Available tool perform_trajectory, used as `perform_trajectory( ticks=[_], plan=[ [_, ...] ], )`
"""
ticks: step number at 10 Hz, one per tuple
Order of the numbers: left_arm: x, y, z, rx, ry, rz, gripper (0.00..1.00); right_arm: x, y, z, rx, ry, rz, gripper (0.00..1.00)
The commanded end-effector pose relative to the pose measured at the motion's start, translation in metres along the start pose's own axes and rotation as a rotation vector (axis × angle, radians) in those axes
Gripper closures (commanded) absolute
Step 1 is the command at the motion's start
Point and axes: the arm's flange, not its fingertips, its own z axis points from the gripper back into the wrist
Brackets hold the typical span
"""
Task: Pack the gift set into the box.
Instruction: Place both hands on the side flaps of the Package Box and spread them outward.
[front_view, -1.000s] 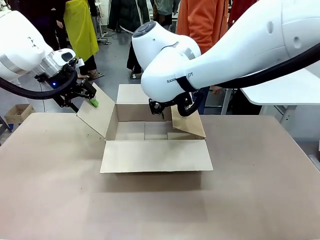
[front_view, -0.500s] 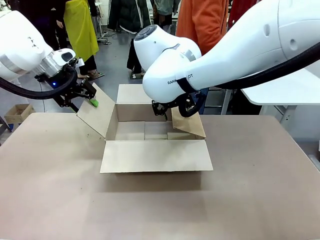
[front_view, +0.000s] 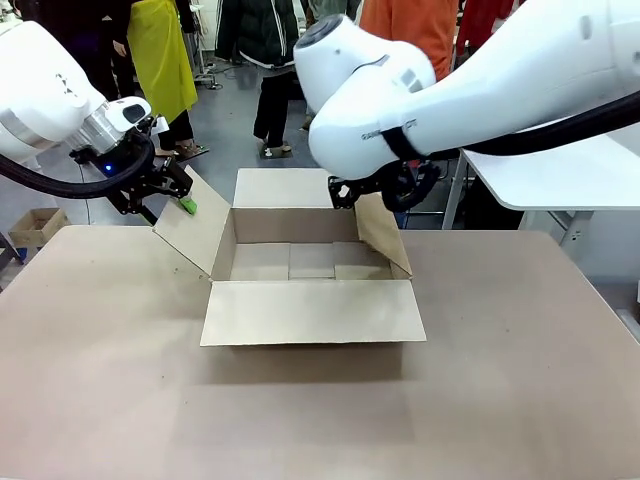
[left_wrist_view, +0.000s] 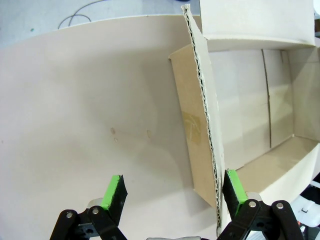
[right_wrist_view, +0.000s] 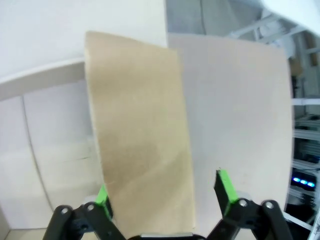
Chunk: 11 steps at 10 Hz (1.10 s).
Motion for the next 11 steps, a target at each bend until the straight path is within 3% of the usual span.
perform_trajectory(
  ticks=[1, 3, 4, 7, 9, 11],
  plan=[
    [-0.001, -0.002, 0.001, 0.016, -0.004, 0.009, 0.00, -0.015, -0.033, 0.003, 0.109, 0.015, -0.006, 0.00],
    [-0.001, -0.002, 0.001, 0.016, -0.004, 0.009, 0.00, -0.014, -0.074, 0.001, 0.245, 0.042, -0.031, 0.00],
    [-0.001, -0.002, 0.001, 0.016, -0.004, 0.009, 0.00, -0.015, -0.098, -0.006, 0.250, 0.043, -0.052, 0.00],
    [-0.001, -0.002, 0.001, 0.016, -0.004, 0.009, 0.00, -0.024, -0.161, -0.024, 0.515, 0.012, -0.036, 0.00],
    [-0.001, -0.002, 0.001, 0.016, -0.004, 0.009, 0.00, -0.033, -0.191, -0.065, 0.730, 0.038, -0.043, 0.00],
    [-0.001, -0.002, 0.001, 0.016, -0.004, 0.009, 0.00, -0.042, -0.199, -0.105, 0.911, 0.012, -0.056, 0.00]
  ],
)
